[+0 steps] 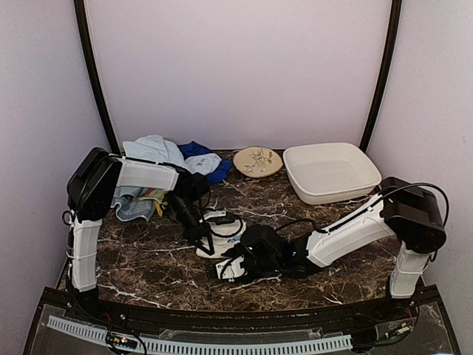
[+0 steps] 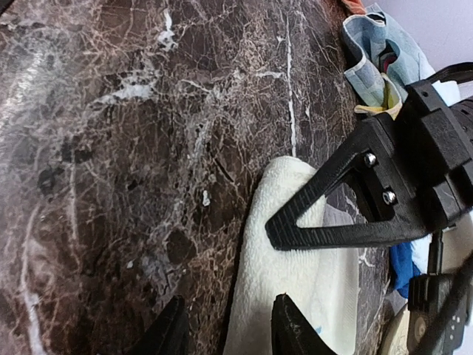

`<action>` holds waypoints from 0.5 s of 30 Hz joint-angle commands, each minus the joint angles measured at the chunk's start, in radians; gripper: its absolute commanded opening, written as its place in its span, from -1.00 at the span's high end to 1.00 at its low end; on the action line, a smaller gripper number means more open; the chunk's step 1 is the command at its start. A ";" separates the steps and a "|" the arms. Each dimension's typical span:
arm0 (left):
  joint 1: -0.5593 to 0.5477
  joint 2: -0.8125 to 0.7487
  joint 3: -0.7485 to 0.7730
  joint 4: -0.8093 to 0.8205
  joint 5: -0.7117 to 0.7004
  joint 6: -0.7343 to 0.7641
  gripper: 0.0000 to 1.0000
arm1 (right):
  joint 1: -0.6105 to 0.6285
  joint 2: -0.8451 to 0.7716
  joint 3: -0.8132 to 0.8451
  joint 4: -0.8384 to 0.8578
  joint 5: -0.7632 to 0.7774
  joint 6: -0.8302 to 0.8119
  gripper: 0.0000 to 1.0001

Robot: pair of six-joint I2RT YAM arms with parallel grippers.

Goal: Roll the towels
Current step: Roll the towel at the center of the board.

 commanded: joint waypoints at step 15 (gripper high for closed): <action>0.069 -0.143 -0.163 0.157 0.040 0.027 -0.25 | -0.119 0.154 0.193 -0.174 -0.098 0.240 0.86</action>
